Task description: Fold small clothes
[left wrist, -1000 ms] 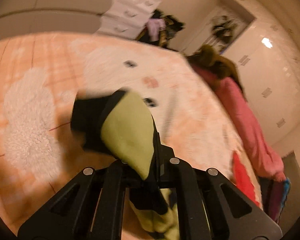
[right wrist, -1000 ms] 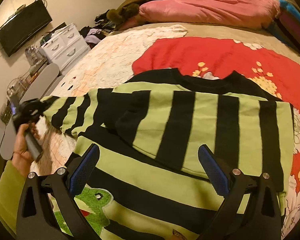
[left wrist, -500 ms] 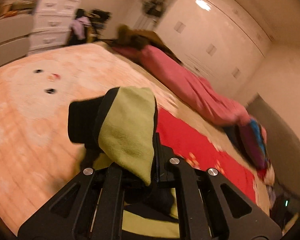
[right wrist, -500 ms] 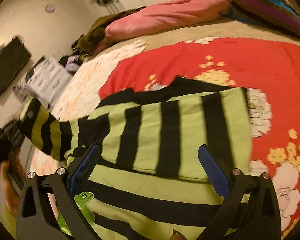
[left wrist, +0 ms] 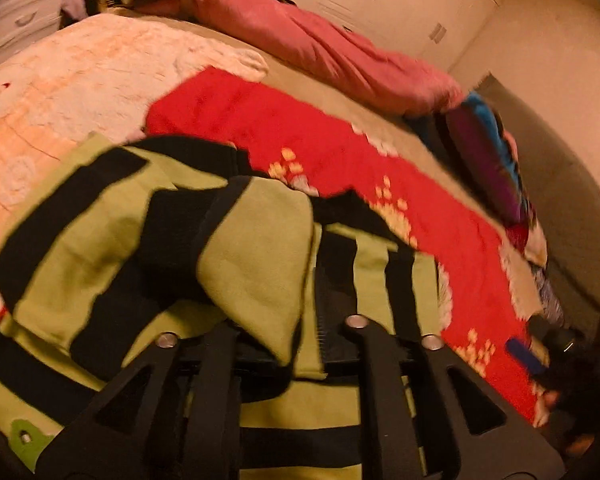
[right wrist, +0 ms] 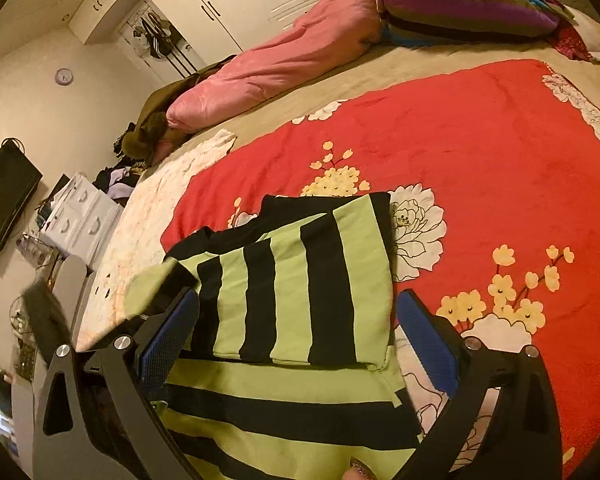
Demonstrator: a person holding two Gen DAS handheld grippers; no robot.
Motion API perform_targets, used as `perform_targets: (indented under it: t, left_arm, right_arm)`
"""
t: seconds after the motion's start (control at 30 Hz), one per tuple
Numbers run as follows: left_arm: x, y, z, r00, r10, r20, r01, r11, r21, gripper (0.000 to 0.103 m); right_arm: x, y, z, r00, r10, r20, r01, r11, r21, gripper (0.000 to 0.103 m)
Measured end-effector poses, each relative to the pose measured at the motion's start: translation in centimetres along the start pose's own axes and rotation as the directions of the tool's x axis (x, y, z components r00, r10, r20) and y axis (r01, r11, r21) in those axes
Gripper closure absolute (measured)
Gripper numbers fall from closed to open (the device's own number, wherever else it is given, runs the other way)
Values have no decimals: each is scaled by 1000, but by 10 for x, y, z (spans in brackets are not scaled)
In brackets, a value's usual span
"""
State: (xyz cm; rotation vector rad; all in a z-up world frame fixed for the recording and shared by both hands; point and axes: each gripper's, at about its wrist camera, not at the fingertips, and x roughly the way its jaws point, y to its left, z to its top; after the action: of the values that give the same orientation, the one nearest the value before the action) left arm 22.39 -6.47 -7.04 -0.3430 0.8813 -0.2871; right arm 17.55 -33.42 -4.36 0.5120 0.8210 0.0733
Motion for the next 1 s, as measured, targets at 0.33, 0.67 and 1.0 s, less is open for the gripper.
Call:
perform_targets:
  t: [0.33, 0.67, 1.0]
  left_arm:
    - [2, -13, -21, 978, -88, -189, 125, 974, 190, 13]
    - [-45, 52, -25, 967, -36, -252, 59, 995, 86, 13]
    - [-21, 37, -44, 951, 113, -288, -49, 974, 221, 13]
  right_arm:
    - [-1, 8, -2, 1000, -5, -1, 5, 1000, -20, 5]
    - [8, 28, -5, 999, -42, -3, 41, 996, -82, 5]
    - [13, 51, -11, 1000, -6, -26, 3, 993, -115, 5]
